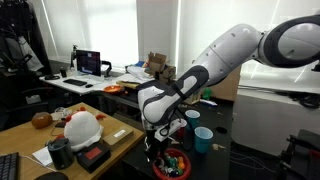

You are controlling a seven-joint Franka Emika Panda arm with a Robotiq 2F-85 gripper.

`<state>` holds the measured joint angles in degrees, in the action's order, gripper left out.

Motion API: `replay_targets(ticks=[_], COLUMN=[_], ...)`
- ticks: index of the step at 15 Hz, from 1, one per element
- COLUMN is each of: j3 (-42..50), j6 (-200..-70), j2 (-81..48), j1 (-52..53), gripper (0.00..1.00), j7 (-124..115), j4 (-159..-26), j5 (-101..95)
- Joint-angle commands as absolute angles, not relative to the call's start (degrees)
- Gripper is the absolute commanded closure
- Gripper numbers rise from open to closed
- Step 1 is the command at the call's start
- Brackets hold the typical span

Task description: Pick up the white, orange , white-brown and green objects from the bowl and put them in the cup near the banana plush toy

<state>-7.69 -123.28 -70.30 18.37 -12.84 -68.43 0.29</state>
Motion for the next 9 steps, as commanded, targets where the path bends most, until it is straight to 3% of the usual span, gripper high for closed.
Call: replay_targets(ticks=[1,9], j3=[-6.5,-7.3], j6=[-120.1,-121.8], j2=[-70.5,-62.9], j1=[19.1,17.2], gripper=[0.82,0.82], j7=[-14.3,-15.8], j4=[-66.5,-75.1], j5=[0.9,1.2])
